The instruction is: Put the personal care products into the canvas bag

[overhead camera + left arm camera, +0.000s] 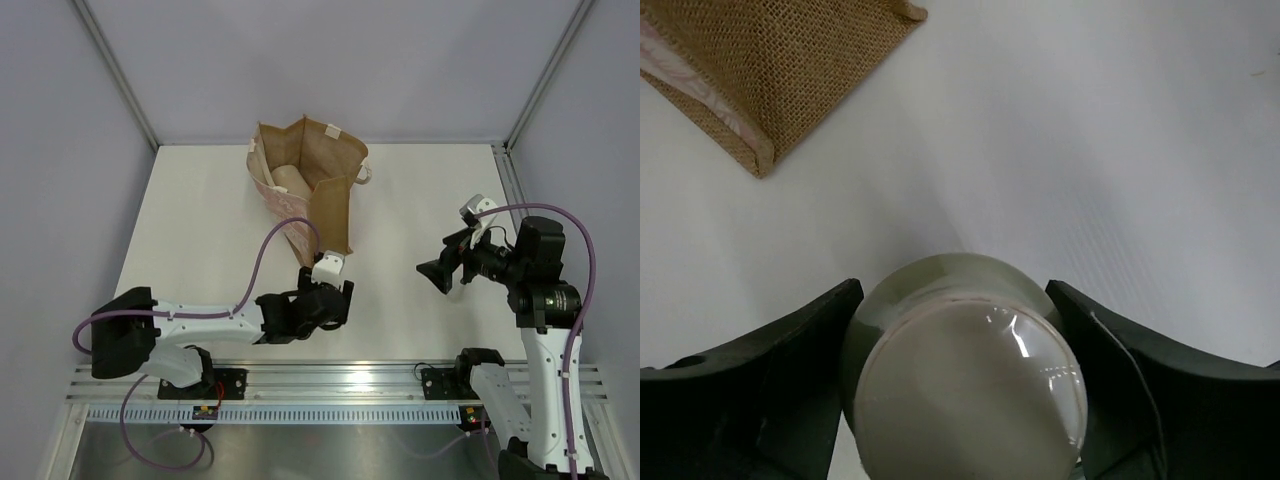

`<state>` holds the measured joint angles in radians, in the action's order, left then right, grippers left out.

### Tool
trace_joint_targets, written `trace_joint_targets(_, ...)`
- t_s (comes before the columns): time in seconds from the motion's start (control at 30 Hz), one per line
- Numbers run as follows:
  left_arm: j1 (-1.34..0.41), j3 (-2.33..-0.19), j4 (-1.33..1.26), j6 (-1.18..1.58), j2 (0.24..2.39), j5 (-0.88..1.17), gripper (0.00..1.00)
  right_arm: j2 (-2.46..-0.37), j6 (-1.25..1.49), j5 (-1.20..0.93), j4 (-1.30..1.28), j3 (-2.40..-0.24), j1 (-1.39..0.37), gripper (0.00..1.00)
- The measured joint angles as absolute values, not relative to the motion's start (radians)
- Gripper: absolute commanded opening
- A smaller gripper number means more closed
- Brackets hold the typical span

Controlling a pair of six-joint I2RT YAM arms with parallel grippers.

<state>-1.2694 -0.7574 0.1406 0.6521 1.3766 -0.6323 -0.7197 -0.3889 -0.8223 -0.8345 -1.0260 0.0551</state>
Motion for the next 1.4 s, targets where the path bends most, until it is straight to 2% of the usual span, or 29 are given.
trace_joint_targets(0.1,-1.274,-0.760,0.150,0.650,1.375,-0.644,0.43,-0.697,-0.379,-0.823,-0.830,-1.010,0.065,0.99)
trace_joint_targets(0.13,-1.274,-0.760,0.155,0.648,1.372,-0.644,0.25,-0.690,-0.376,-0.823,-0.827,-1.004,0.067,0.99)
trace_joint_targets(0.23,-1.275,-0.760,0.196,0.632,1.343,-0.627,0.00,-0.676,-0.366,-0.823,-0.822,-0.992,0.069,0.99)
trace_joint_targets(0.47,-1.217,-0.835,0.327,0.568,1.175,-0.504,0.00,-0.633,-0.347,-0.823,-0.790,-0.953,0.085,0.99)
trace_joint_targets(0.77,-0.875,-1.116,0.337,0.556,1.090,-0.224,0.00,-0.602,-0.333,-0.823,-0.774,-0.934,0.105,0.99)
trace_joint_targets(1.07,-0.521,-1.496,0.220,0.631,1.326,-0.122,0.00,-0.597,-0.331,-0.823,-0.768,-0.913,0.114,1.00)
trace_joint_targets(1.27,-0.394,-1.634,0.195,0.645,1.586,-0.108,0.01,-0.598,-0.330,-0.823,-0.768,-0.912,0.116,1.00)
trace_joint_targets(1.37,-0.383,-1.644,0.218,0.637,1.691,-0.058,0.09,-0.598,-0.331,-0.816,-0.768,-0.912,0.117,0.99)
trace_joint_targets(1.4,-0.383,-1.643,0.245,0.635,1.716,-0.036,0.24,-0.599,-0.332,-0.804,-0.768,-0.913,0.117,0.99)
